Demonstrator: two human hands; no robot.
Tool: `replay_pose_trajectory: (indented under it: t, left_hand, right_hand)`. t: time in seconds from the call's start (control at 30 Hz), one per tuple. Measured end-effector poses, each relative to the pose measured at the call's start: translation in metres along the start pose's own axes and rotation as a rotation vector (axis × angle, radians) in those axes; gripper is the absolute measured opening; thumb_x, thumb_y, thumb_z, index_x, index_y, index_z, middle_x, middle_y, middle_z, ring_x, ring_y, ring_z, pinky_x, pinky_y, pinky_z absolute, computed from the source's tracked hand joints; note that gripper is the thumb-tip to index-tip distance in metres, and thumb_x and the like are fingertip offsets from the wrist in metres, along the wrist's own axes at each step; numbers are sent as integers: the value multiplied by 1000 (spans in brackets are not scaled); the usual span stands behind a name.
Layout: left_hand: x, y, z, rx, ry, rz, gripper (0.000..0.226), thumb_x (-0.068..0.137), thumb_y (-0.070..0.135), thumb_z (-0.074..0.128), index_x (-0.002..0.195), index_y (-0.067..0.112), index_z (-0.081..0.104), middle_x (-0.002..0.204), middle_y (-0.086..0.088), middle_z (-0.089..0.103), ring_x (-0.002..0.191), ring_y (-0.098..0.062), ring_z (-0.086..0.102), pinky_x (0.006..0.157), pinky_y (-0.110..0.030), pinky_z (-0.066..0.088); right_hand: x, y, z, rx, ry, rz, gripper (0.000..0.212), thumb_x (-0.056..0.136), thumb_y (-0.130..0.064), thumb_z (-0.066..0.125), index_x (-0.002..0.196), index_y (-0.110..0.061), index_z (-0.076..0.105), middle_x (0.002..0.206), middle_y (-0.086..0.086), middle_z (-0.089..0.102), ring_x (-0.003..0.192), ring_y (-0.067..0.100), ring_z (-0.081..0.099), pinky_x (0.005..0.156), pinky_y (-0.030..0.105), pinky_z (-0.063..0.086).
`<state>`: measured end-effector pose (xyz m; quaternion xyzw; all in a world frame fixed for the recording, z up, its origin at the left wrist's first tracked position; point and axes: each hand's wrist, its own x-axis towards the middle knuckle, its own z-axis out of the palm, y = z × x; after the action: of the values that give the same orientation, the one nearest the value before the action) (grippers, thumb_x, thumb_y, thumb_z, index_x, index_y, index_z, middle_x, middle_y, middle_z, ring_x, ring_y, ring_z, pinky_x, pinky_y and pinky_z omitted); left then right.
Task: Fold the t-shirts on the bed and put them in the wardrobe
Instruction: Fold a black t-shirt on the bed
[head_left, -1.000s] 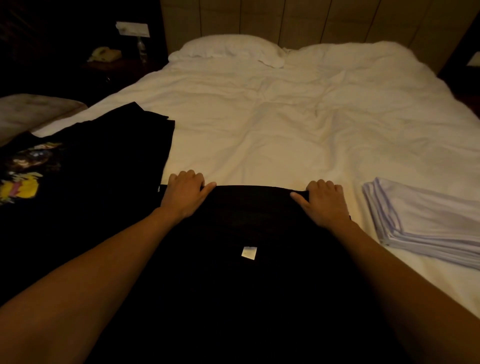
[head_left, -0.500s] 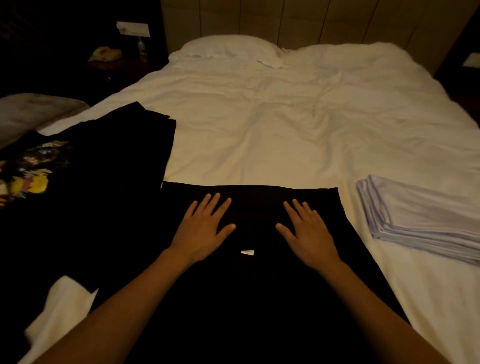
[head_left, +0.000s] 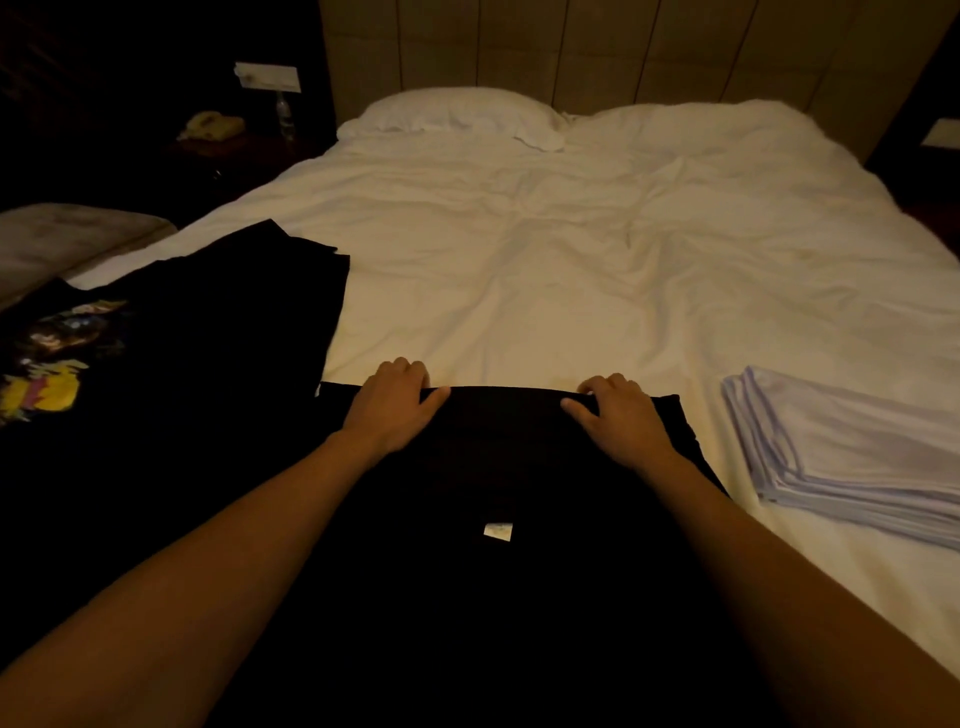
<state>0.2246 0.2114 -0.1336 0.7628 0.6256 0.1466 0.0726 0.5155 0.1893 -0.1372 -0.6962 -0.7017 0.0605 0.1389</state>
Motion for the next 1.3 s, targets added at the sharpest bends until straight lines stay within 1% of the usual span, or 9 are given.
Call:
replay_pose_trajectory:
  t: [0.13, 0.3, 0.53, 0.7, 0.83, 0.93, 1.13, 1.23, 1.3]
  left_hand:
    - [-2, -8, 19, 51, 47, 31, 36, 100, 50, 36, 93, 18, 49, 93, 0, 49, 93, -24, 48, 88, -40, 37]
    - [-1, -7, 15, 31, 44, 28, 35, 101, 49, 36, 91, 17, 45, 90, -1, 50, 90, -26, 49, 88, -40, 34]
    - [-19, 8, -28, 77, 382, 145, 32, 99, 42, 48, 84, 14, 51, 79, -4, 56, 78, -27, 52, 75, -39, 31]
    - [-51, 19, -68, 32, 492, 230, 40, 97, 53, 32, 81, 19, 46, 75, 1, 51, 72, -22, 46, 71, -38, 32]
    - [-90, 30, -89, -29, 595, 281, 39, 97, 51, 37, 80, 18, 48, 73, 2, 50, 70, -20, 44, 70, -36, 30]
    - [-124, 33, -91, -41, 657, 290, 39, 98, 50, 40, 79, 17, 50, 73, 2, 50, 70, -20, 44, 69, -34, 28]
    - [-194, 29, -57, -66, 599, 283, 35, 94, 50, 44, 79, 20, 53, 73, 4, 51, 71, -20, 49, 69, -34, 28]
    - [-226, 25, -32, -74, 491, 248, 33, 89, 51, 46, 80, 23, 60, 77, 7, 58, 74, -16, 53, 69, -29, 23]
    - [-248, 19, -14, -84, 393, 209, 34, 88, 53, 45, 85, 26, 65, 83, 10, 60, 79, -12, 54, 71, -26, 21]
  right_hand:
    - [2, 8, 19, -150, 120, -27, 52, 95, -61, 40, 107, -14, 59, 103, 6, 61, 95, 23, 52, 82, 36, 38]
    - [0, 6, 15, -223, 168, -54, 53, 96, -61, 37, 102, -13, 59, 98, 6, 61, 91, 23, 52, 78, 36, 35]
    - [-24, -8, -36, -223, 426, -112, 40, 96, -47, 51, 87, -9, 58, 84, 10, 58, 79, 31, 50, 69, 35, 24]
    - [-55, -18, -73, -177, 580, -130, 42, 97, -47, 43, 82, -10, 56, 79, 9, 53, 75, 31, 47, 67, 34, 18]
    - [-92, -27, -92, -102, 691, -164, 40, 94, -44, 38, 80, -10, 55, 76, 9, 52, 71, 30, 47, 64, 33, 12]
    - [-125, -31, -96, -90, 727, -188, 37, 94, -41, 42, 79, -10, 56, 74, 8, 52, 70, 30, 47, 65, 36, 19]
    - [-193, -29, -77, -48, 575, -175, 37, 93, -42, 39, 81, -13, 58, 75, 4, 51, 69, 29, 48, 65, 35, 18]
    - [-228, -24, -56, -15, 422, -143, 39, 92, -45, 40, 84, -14, 62, 78, 4, 55, 74, 29, 53, 67, 37, 32]
    - [-248, -20, -44, -43, 297, -102, 32, 94, -44, 50, 90, -16, 66, 88, 4, 59, 85, 28, 56, 73, 38, 37]
